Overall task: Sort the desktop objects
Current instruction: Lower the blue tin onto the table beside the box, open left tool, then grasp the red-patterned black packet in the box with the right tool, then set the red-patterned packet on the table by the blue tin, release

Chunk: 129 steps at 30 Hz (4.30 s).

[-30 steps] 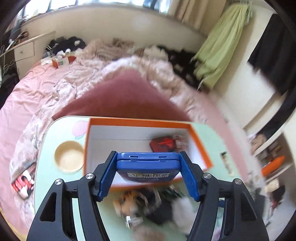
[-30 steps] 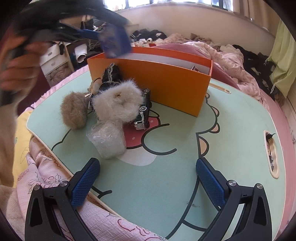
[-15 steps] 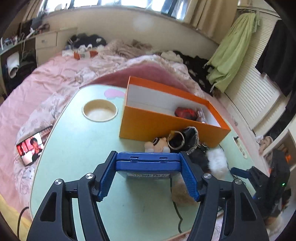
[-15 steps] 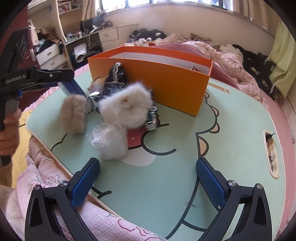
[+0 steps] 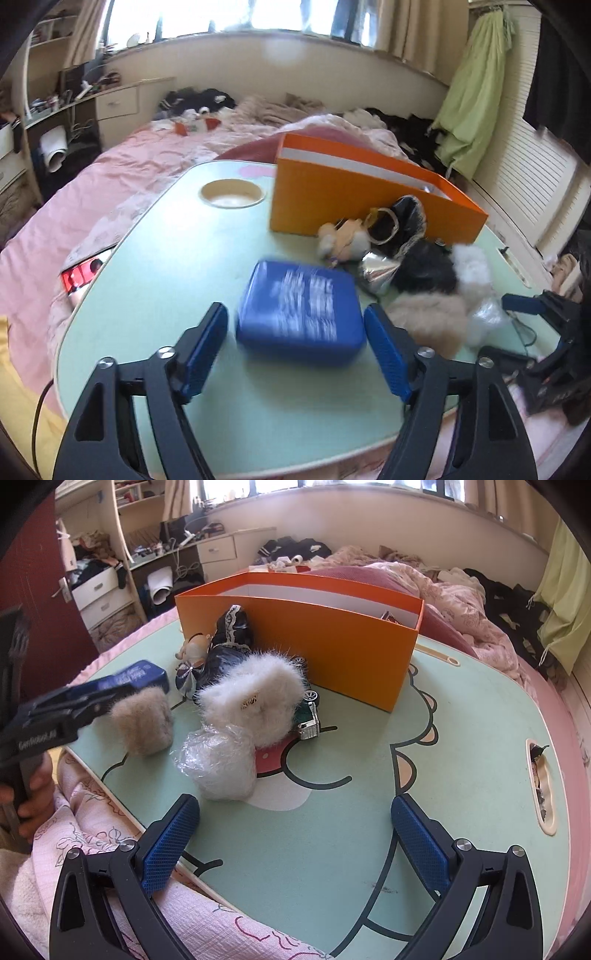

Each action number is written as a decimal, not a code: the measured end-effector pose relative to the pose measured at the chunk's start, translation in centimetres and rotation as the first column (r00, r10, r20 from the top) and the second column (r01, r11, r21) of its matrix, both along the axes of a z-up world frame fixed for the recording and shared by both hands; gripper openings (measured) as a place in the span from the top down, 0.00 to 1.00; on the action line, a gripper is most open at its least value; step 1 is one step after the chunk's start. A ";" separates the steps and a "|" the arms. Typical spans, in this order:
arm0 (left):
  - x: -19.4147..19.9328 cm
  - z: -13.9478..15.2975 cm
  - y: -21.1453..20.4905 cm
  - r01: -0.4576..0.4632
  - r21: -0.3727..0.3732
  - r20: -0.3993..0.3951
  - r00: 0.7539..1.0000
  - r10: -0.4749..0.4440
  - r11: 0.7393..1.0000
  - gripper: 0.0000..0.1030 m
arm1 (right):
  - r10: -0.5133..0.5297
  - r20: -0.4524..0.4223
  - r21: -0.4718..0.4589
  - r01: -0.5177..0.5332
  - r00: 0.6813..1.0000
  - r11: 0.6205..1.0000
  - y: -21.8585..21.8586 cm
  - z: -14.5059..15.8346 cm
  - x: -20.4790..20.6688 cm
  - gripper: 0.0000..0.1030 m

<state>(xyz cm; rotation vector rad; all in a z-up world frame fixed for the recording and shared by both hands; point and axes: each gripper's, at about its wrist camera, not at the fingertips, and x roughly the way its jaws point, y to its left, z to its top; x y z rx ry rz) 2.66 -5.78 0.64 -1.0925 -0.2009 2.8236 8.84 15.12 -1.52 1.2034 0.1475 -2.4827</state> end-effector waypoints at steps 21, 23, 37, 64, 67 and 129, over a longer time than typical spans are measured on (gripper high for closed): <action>0.6 -1.9 3.5 0.050 -0.163 -0.118 0.991 -0.069 0.985 0.00 | -0.029 -0.003 0.003 0.029 1.000 1.000 1.0 0.2 -0.3 0.08; 0.7 -1.9 3.5 0.049 -0.161 -0.125 0.990 -0.070 0.986 0.00 | -0.021 -0.009 -0.029 0.020 1.000 0.999 1.5 0.8 -0.3 0.24; 1.0 -1.9 3.7 0.052 -0.160 -0.134 0.988 -0.074 0.986 0.00 | 0.019 0.143 0.075 -0.030 0.990 0.997 -1.0 9.0 -17.0 0.43; 1.2 -1.8 3.8 0.056 -0.153 -0.146 0.986 -0.078 0.987 0.00 | -0.005 0.265 0.095 -0.021 0.964 0.995 -3.3 5.8 -21.5 0.80; 1.2 -1.8 3.8 0.056 -0.153 -0.146 0.986 -0.078 0.987 0.00 | 0.052 0.222 -0.048 -0.043 0.974 0.998 -2.6 9.6 -19.4 0.93; 1.3 -1.6 4.2 0.061 -0.148 -0.156 0.984 -0.084 0.987 0.00 | 0.292 0.183 -0.289 -0.232 0.939 0.929 -7.7 7.2 -7.2 0.44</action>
